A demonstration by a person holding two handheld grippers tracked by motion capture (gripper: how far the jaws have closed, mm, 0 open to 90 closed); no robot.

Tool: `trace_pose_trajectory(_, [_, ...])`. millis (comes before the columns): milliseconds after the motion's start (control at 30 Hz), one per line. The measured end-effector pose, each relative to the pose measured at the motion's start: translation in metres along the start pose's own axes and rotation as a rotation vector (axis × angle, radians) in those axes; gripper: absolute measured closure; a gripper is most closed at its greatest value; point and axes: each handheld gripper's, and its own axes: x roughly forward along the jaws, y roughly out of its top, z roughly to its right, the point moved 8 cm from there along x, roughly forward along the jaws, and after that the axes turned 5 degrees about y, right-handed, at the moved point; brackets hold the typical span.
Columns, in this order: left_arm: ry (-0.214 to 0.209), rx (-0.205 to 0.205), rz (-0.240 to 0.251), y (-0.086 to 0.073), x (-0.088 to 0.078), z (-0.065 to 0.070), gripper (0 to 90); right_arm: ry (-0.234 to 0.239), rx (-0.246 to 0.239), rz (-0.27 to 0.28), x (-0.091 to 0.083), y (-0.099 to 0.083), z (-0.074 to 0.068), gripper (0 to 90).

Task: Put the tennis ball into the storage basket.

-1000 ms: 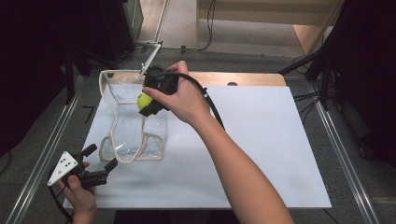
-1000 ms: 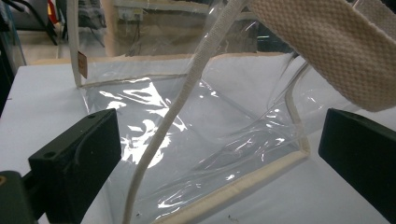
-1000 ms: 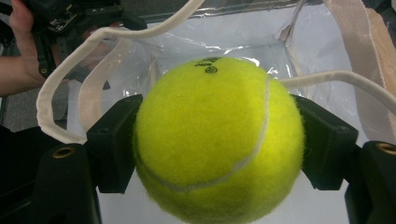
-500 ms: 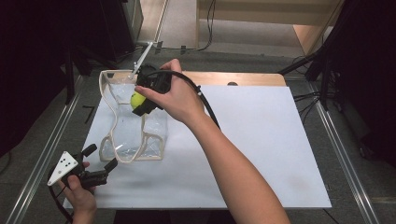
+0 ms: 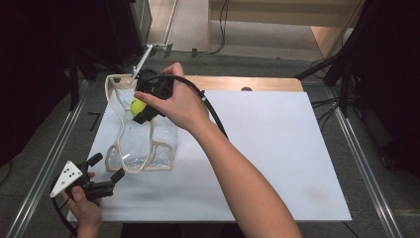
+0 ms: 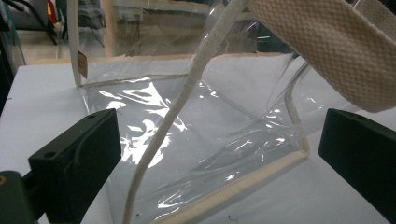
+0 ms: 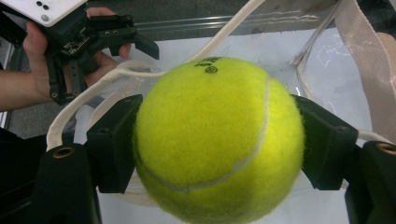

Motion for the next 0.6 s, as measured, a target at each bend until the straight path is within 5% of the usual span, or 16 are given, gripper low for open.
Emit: trace_pose_trajectory(600, [0.0,-0.003,0.003,0.0,0.0,0.0,0.0,0.019,-0.016,-0.001,0.011,0.018,0.001,22.9])
